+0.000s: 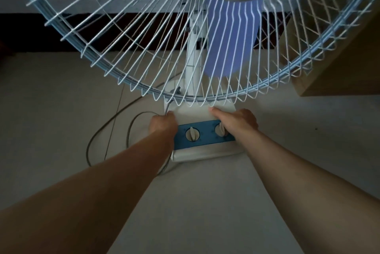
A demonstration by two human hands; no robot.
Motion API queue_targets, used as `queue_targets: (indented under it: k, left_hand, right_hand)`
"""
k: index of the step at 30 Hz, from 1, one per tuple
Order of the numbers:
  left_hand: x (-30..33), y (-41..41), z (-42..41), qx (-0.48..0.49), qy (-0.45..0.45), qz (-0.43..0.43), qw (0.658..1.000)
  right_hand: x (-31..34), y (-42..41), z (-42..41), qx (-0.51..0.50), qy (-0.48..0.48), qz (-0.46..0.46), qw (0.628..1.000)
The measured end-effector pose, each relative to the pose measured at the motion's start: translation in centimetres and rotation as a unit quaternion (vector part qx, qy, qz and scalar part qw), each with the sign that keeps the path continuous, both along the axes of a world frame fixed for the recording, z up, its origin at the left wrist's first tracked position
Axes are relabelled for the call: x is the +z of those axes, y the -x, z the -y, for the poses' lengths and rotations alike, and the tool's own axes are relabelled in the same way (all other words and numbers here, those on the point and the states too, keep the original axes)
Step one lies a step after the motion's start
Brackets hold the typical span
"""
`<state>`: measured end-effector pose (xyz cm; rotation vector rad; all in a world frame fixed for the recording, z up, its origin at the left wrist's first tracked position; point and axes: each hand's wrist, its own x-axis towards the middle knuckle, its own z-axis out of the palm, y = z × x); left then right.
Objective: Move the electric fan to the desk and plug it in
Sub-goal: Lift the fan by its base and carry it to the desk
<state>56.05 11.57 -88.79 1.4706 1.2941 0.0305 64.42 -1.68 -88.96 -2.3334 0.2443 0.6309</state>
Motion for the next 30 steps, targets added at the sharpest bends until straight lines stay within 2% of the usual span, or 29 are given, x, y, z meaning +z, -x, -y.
queue_targets:
  k: [4, 10, 14, 20, 30]
  left_hand:
    - [-0.2, 0.8, 0.7, 0.005, 0.008, -0.001, 1.000]
    - [0.2, 2.1, 0.7, 0.009, -0.040, 0.001, 0.999]
    - [0.8, 3.0, 0.9, -0.019, -0.061, -0.006, 0.998]
    - [1.7, 4.8, 1.8, 0.013, -0.029, 0.034, 0.999]
    - [8.1, 7.3, 1.4, 0.033, -0.040, 0.091, 0.995]
  right_hand:
    - [0.4, 0.8, 0.6, -0.024, -0.014, 0.001, 1.000]
    - [0.5, 2.2, 1.0, 0.000, -0.023, -0.018, 1.000]
    - [0.8, 3.3, 1.0, -0.009, -0.008, 0.009, 1.000]
    - [1.7, 5.2, 1.8, -0.015, 0.002, 0.020, 1.000]
    - [8.7, 8.0, 1.7, -0.011, -0.035, 0.025, 0.999]
